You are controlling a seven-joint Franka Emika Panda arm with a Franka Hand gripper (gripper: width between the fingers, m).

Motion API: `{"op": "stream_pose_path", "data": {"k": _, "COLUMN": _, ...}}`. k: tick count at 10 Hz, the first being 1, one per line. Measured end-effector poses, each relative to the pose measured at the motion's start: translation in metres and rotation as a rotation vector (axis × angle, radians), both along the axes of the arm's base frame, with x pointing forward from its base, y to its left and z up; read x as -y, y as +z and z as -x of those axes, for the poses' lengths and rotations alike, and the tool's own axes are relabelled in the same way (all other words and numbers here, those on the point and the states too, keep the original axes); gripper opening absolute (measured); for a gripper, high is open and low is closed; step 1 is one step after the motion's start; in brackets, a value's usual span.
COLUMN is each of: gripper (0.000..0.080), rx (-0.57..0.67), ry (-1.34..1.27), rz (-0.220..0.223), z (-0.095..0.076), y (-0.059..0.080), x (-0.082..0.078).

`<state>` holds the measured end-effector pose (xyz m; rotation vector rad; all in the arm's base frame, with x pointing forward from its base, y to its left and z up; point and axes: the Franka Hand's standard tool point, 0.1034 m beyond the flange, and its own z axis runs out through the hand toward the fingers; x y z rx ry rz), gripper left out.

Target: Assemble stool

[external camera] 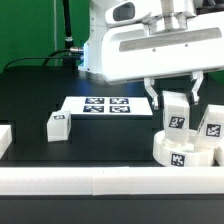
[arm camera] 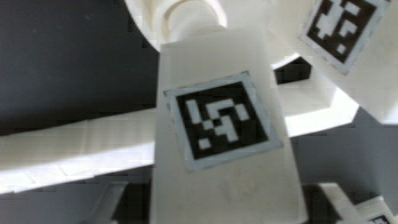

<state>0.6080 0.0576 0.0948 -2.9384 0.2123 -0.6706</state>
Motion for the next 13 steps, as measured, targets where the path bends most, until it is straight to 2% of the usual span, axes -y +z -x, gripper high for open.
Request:
{"op": "stream_pose_path", "data": {"k": 4, "gripper": 0.0324, "rx": 0.049, "ry": -0.008, "rz": 0.015, "z": -0.0021, "y": -0.0019, "x": 0.0023}}
{"op": "stream_pose_path", "data": {"k": 7, "gripper": 0.0324, "rx": 0.122, "ry": -0.023, "rz": 0.043, "z": 0.0044, "y": -0.0026, "x": 0.0095}}
{"op": "stream_pose_path", "data": {"k": 9, "gripper": 0.0324, "rx": 0.132, "ry": -0.024, "rz": 0.046, "z": 0.0047, "y": -0.0023, "x": 0.0096}}
{"op": "stream_pose_path", "data": {"k": 10, "gripper": 0.0401, "rx": 0.132, "ry": -0.024, "rz": 0.046, "z": 0.0048, "y": -0.0024, "x": 0.0097}}
{"op": "stream_pose_path", "data": {"k": 11, "gripper": 0.0401, "rx": 0.132, "ry": -0.024, "rz": 0.046, "z": 0.0049, "y": -0.0026, "x": 0.0097}}
{"op": "stream_pose_path", "data": {"k": 12, "gripper": 0.0537, "rx": 0.126, "ry": -0.023, "rz": 0.044, "z": 0.005, "y": -0.0023, "x": 0.009}}
{"op": "stream_pose_path", "data": {"k": 13, "gripper": 0.0626, "rx": 0.119, "ry": -0.018, "rz": 0.04, "z": 0.0036, "y": 0.0042, "x": 0.0075}}
